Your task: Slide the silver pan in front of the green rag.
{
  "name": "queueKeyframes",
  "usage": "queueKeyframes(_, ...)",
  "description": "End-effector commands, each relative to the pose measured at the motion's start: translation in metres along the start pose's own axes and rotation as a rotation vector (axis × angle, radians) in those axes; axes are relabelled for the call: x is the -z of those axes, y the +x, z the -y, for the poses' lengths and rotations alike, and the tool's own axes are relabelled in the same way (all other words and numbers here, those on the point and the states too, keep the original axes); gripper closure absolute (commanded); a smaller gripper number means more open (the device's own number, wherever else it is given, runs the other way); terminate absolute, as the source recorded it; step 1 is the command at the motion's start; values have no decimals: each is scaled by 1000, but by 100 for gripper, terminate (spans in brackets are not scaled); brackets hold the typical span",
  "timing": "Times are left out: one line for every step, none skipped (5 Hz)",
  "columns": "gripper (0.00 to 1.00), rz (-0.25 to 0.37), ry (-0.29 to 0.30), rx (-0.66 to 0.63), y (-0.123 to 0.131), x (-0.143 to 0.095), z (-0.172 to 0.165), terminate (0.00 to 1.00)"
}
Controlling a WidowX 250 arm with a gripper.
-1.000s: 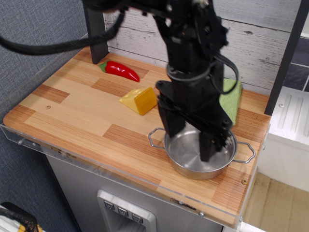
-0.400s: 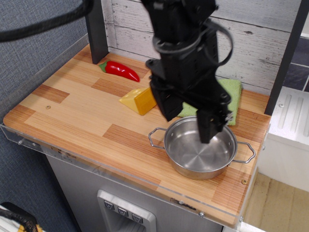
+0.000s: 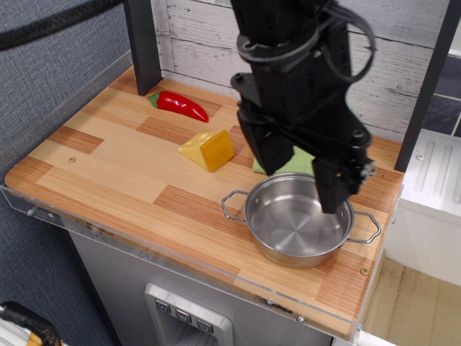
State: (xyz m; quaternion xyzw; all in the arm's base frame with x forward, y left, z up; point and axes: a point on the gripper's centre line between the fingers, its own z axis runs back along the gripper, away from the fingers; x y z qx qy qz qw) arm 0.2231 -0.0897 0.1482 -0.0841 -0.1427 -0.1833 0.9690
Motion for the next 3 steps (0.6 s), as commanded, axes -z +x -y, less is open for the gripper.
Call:
queueKeyframes(0,139,-10,-111,-3,-20,10,0)
queueKeyframes(0,176,19,-239,-11,-25,7,0)
queueKeyframes(0,213,3,-302,-16,-33,-4,100)
